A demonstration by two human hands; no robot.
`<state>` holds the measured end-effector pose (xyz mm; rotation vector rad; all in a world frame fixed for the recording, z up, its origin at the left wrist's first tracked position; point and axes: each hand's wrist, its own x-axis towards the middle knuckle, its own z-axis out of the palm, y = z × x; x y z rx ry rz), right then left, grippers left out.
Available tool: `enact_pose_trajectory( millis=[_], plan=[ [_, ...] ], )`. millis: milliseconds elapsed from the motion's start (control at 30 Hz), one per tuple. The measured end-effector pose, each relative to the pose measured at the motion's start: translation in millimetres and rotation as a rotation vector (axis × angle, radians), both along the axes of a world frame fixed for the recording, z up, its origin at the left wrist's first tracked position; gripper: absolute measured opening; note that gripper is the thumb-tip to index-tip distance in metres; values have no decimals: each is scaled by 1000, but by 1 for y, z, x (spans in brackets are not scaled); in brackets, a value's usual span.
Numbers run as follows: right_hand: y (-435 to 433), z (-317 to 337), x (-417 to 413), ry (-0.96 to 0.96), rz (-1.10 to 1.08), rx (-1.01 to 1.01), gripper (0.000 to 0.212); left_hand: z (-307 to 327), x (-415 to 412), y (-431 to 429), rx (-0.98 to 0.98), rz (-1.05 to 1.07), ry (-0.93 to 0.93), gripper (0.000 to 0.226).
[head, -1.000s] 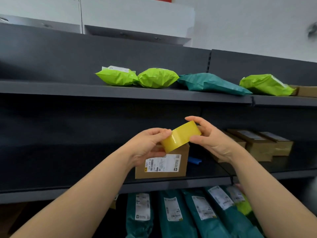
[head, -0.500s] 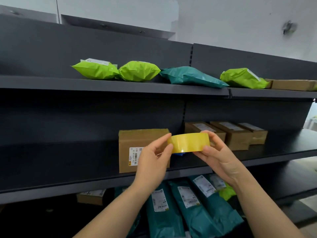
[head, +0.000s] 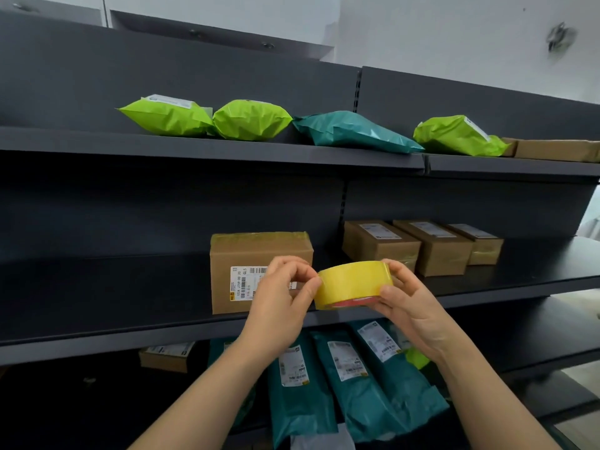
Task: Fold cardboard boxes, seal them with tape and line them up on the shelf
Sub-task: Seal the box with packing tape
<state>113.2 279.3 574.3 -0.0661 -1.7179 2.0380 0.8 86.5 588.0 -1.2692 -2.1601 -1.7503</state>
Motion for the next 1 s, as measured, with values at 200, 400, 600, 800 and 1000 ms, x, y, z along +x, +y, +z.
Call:
enact_pose_trajectory(
  millis=[200, 400, 600, 800, 1000],
  plan=[
    [3, 1, 0, -10, -1, -60, 85, 4, 2, 4, -79, -70, -78, 13],
    [15, 12, 4, -95, -23, 75, 83, 5, 0, 5, -197, -235, -391, 16],
    [18, 25, 3, -113, 8, 191, 84, 16, -10, 5, -195, -366, -753, 13],
    [15, 28, -4, -94, 7, 206, 84, 11, -13, 4, -96, -422, -794, 8],
    [20, 21, -6, -187, -54, 318, 69, 11, -27, -9, -197, -377, -739, 20]
  ],
)
